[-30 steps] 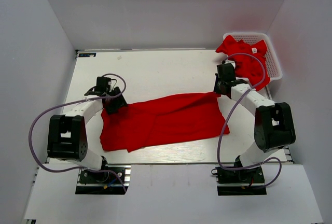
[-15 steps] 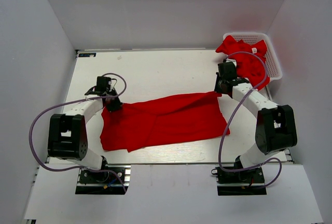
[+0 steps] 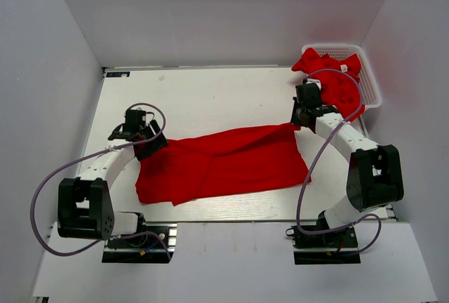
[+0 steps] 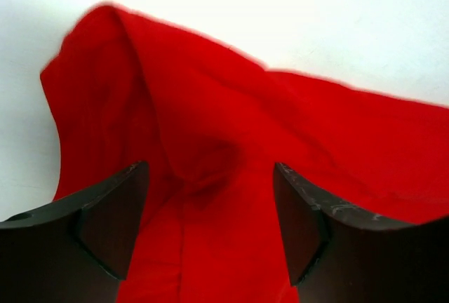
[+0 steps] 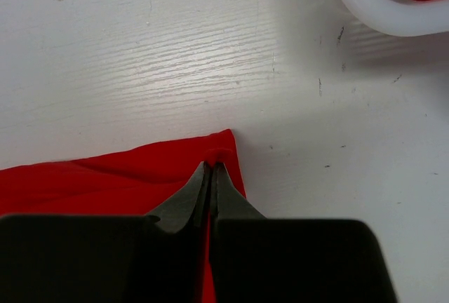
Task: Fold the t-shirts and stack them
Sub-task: Fold the other side of the tshirt into a rectangle
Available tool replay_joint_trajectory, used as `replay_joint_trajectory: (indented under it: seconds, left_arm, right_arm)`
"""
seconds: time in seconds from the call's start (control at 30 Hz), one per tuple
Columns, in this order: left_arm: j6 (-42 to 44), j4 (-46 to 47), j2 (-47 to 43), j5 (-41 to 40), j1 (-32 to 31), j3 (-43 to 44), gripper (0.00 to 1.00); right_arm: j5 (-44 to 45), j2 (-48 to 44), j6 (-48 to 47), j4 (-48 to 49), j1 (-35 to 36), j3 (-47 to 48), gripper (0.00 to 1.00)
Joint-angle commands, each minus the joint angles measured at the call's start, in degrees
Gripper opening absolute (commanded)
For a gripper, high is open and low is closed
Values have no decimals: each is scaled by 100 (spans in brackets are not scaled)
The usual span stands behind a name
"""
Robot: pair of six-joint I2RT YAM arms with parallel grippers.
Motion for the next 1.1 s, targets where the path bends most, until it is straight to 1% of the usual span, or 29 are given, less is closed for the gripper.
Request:
replay_joint_trajectory:
  seconds: [0.0,0.17,0.27,0.33,0.43,0.63,0.73,0.77,0.83,0.87,0.93,0.97,1.07]
  left_arm:
    - [-44,-29,-104,-89,-10,-245,82]
    - [-44,173,37,69,-10,-324,80]
    - [-44,226,116,69,-10,-376,74]
    - [-44,400,116,209,-10,-377,68]
    - [-44,603,116,332,-10,-500,67]
    - [-44,551,300,281,-10,-500,67]
    - [-44,621,300,280,-10,-500,57]
    - [-44,673,300,350,-10,-500,46]
    - [-44,726,300,421,-10,-500,33]
    - [-44,727,300,421,-10,-439,18]
    - [-44,727,300,421,-10,-369,4]
    - [-44,727,248,421,-10,-281,0]
    - [-44,727,99,482,42,-210,0]
  right_arm:
    - [55,-156,-111,-72,-33,175,0]
    - [37,-147,-102,-63,-33,166,0]
    - [55,-147,-102,-72,-24,166,0]
    - [46,-121,-102,-63,-33,175,0]
    - [72,-121,-102,-63,-33,175,0]
    - [90,-138,-93,-80,-33,192,0]
    - [64,-130,-84,-81,-41,183,0]
    - [81,-121,-102,-63,-33,175,0]
    - [72,-121,-85,-89,-41,183,0]
    - [90,-121,-93,-89,-50,175,0]
    - [107,-112,-93,-107,-33,166,0]
    - [99,-112,-93,-107,-41,157,0]
    - [142,-121,-102,-116,-33,148,0]
